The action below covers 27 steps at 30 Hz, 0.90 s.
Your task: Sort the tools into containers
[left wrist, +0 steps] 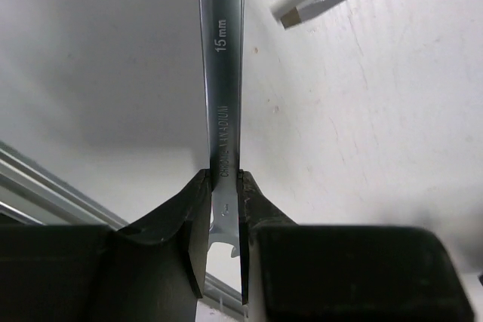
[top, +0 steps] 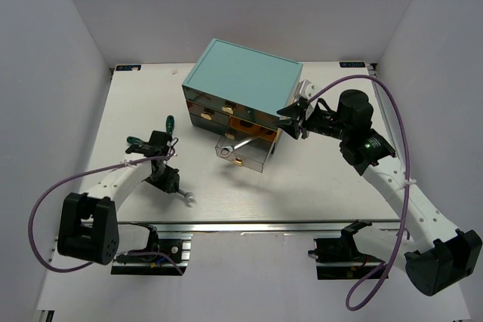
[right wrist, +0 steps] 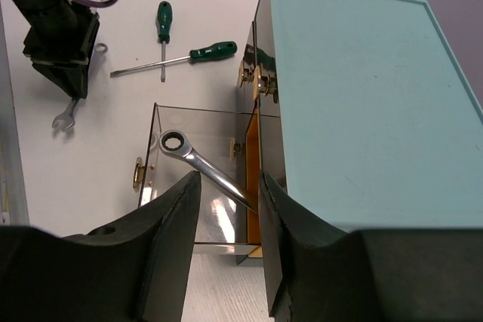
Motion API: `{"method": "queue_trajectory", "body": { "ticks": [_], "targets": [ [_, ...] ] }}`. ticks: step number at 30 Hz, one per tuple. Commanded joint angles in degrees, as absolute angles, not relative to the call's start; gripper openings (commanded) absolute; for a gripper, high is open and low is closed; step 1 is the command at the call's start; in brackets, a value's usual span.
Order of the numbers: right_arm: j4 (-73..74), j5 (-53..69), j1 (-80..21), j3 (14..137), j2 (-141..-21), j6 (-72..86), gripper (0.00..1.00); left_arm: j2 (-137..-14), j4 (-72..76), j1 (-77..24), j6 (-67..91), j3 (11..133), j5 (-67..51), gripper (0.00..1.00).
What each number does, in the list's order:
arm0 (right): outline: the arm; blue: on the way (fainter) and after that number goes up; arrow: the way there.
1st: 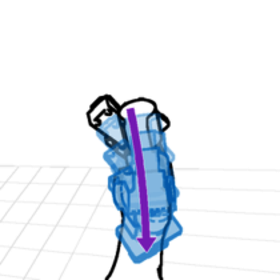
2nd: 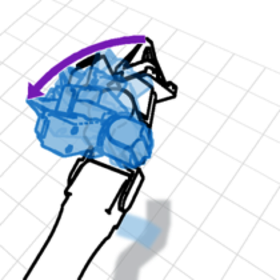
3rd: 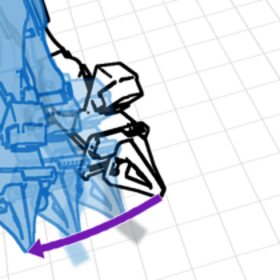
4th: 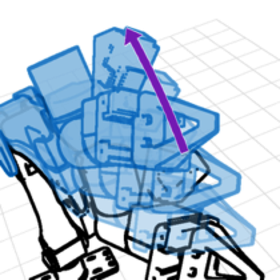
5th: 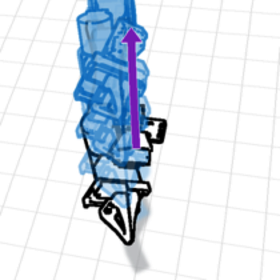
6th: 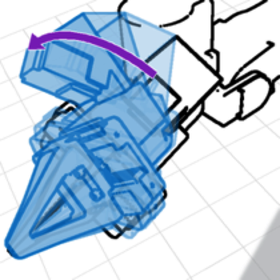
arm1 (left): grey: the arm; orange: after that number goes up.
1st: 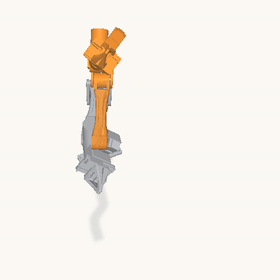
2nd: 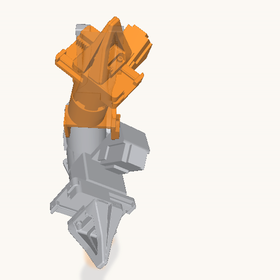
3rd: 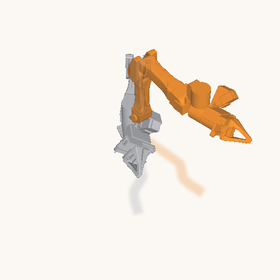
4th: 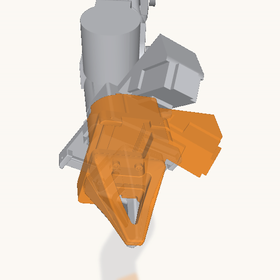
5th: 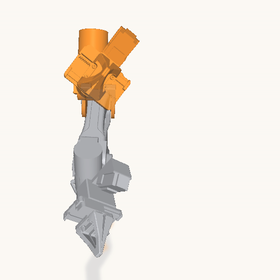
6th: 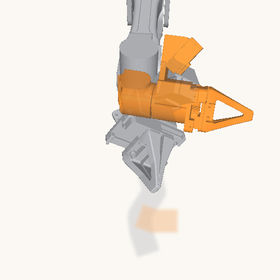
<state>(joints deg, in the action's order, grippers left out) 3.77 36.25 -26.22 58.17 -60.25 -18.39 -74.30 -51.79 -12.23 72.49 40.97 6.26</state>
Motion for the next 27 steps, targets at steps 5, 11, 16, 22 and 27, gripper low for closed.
{"method": "queue_trajectory", "body": {
  "ticks": [5, 11, 16, 22, 27],
  "targets": [
    [0.62, 37.53, -25.84, 58.54, -59.24, -17.67, 0.42, -67.86, -56.25, -12.48, 74.79, 40.51, 6.5, 0.0],
    [0.62, 37.53, -25.84, 58.45, -59.15, -17.84, 0.42, -66.01, -57.74, -12.83, 74.62, 44.73, 4.57, 0.0],
    [0.62, 37.53, -25.84, 58.27, -58.98, -17.84, 0.42, -66.71, -58.27, -15.81, 75.67, 52.88, 2.38, 0.0],
    [0.62, 36.56, -25.84, 58.01, -58.45, -18.02, 0.42, -71.27, -58.44, -25.72, 79.45, 66.23, 3.25, 0.0],
    [0.7, 36.3, -25.58, 57.57, -57.83, -18.11, 0.42, -75.58, -57.66, -32.6, 79.63, 75.05, 5.71, 0.0]
  ]
}}
